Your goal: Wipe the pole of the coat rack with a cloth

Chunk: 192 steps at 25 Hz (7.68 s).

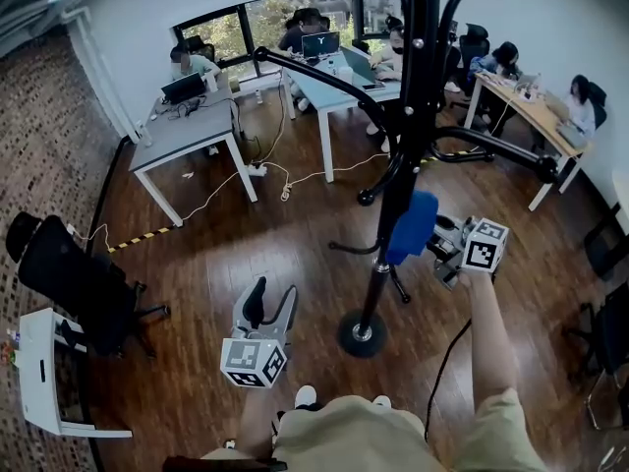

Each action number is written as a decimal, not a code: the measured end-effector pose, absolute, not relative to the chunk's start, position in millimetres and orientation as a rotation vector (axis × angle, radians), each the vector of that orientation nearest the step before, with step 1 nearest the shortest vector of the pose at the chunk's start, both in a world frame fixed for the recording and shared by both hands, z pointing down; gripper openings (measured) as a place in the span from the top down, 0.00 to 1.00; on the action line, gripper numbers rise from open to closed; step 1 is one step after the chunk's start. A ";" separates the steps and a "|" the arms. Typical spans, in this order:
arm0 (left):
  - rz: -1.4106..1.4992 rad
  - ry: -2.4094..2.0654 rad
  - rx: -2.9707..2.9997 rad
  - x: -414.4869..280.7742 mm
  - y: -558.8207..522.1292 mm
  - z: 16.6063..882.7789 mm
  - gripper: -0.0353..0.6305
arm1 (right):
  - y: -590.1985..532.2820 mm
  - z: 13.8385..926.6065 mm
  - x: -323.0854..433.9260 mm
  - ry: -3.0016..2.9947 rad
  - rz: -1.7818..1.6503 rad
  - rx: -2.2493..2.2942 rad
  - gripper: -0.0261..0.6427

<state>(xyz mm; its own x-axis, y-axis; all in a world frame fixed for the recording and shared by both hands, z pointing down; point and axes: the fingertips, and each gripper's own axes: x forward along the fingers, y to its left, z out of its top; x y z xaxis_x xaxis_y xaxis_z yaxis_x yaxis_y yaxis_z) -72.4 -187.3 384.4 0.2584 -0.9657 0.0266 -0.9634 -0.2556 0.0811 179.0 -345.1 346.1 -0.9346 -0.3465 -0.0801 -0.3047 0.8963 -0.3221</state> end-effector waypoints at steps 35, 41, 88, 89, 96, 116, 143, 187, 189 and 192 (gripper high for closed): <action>-0.036 -1.902 2.374 -112.5 -169.8 389.9 0.59 | -366.3 257.8 174.5 2.736 0.293 -1.037 0.89; -0.032 -1.877 2.385 -107.1 -173.9 394.2 0.59 | -358.9 393.4 176.3 2.941 0.081 -1.163 0.89; -0.149 -1.556 2.502 -182.0 -195.9 412.4 0.59 | -347.7 400.4 110.7 2.180 -0.672 -1.908 0.88; -0.149 -1.553 2.501 -182.7 -194.7 413.5 0.59 | -345.6 414.3 112.7 2.174 -0.706 -1.930 0.88; -0.116 -1.506 2.487 -184.7 -185.0 433.6 0.59 | -320.9 442.4 105.9 2.224 -0.709 -2.011 0.88; 0.121 -1.335 2.551 -36.0 -144.4 463.1 0.59 | -266.5 498.7 122.8 2.526 -0.503 -1.890 0.87; 0.058 -1.053 2.755 -81.4 -262.1 687.3 0.59 | -308.8 730.0 88.3 2.387 0.058 -2.164 0.88; 0.067 -0.935 2.967 -60.7 -284.9 854.0 0.49 | -248.5 1185.8 182.1 2.068 -0.990 -2.147 0.87; 0.069 -0.881 2.971 -49.8 -272.0 815.9 0.50 | -235.5 1121.7 193.1 2.086 -0.924 -2.129 0.87; 0.040 -0.806 2.970 -37.8 -257.3 747.9 0.51 | -220.1 1011.5 200.7 2.071 -0.797 -2.157 0.87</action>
<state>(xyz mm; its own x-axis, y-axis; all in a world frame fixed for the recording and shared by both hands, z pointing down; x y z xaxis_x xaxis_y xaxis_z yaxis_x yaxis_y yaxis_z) -37.8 -257.3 747.9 0.8625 -0.5043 0.0415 -0.5059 -0.8608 0.0546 200.7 -220.1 1011.5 -0.0280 -0.9444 0.3276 -0.9204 -0.1035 -0.3770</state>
